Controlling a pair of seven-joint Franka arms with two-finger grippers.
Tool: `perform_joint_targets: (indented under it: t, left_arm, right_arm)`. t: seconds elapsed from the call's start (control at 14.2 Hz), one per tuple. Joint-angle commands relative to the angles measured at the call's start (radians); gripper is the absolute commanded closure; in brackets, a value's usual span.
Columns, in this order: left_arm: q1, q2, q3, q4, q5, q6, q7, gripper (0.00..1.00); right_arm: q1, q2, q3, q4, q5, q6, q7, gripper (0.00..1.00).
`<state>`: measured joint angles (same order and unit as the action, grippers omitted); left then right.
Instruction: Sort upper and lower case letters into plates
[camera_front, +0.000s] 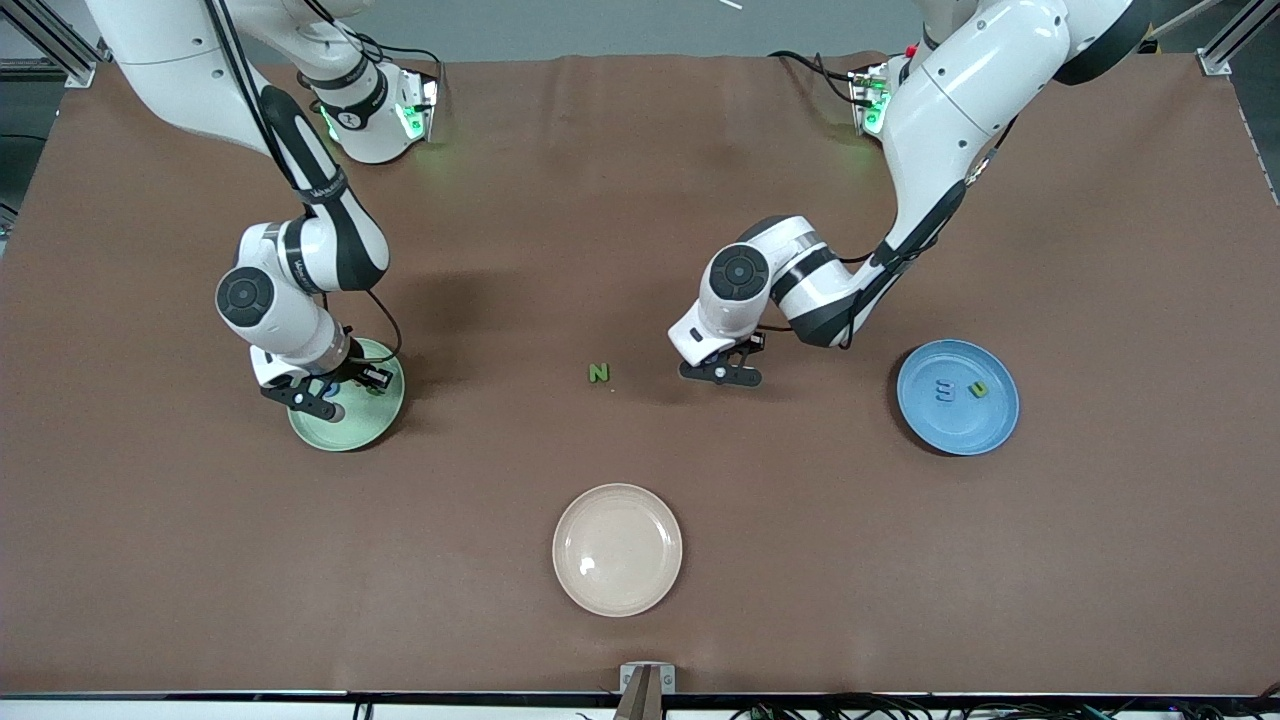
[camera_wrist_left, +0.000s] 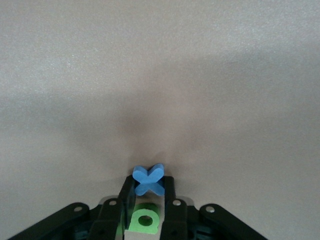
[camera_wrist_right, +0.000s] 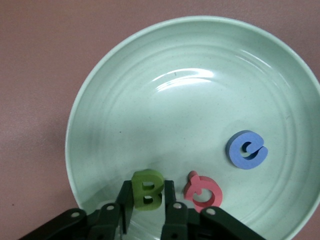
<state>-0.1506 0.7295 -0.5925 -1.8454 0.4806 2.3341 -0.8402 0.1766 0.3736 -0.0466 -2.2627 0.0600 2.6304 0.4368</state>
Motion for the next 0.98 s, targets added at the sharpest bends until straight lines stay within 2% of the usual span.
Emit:
perform_joint_targets:
  t: [0.0, 0.21, 0.42, 0.56, 0.7, 0.84, 0.91]
  left_arm:
    - [-0.009, -0.004, 0.013, 0.012, 0.024, -0.002, -0.025, 0.94]
    - [0.005, -0.044, 0.008, 0.012, 0.026, -0.062, -0.033, 0.96]
    - [0.022, -0.100, 0.005, 0.012, 0.024, -0.128, -0.022, 0.98]
    - [0.049, -0.134, -0.004, 0.003, 0.021, -0.162, 0.013, 0.98]
    - [0.092, -0.177, -0.026, -0.004, 0.010, -0.209, 0.047, 0.97]
    - [0.207, -0.199, -0.102, -0.012, 0.009, -0.261, 0.111, 0.97]
    - [0.306, -0.208, -0.171, -0.033, 0.009, -0.269, 0.153, 0.97]
  right_arm:
    - [-0.009, -0.015, 0.010, -0.008, -0.005, 0.007, -0.010, 0.00]
    - [-0.008, -0.016, 0.011, 0.023, -0.005, -0.028, -0.012, 0.00]
    - [0.023, -0.016, 0.013, 0.135, 0.007, -0.224, 0.013, 0.00]
    - [0.053, -0.016, 0.023, 0.184, 0.009, -0.270, 0.121, 0.00]
    - [0.137, 0.002, 0.031, 0.225, 0.009, -0.270, 0.286, 0.00]
    - [0.237, 0.068, 0.031, 0.293, 0.008, -0.268, 0.493, 0.00]
    - [0.269, 0.096, 0.030, 0.323, 0.007, -0.270, 0.567, 0.00]
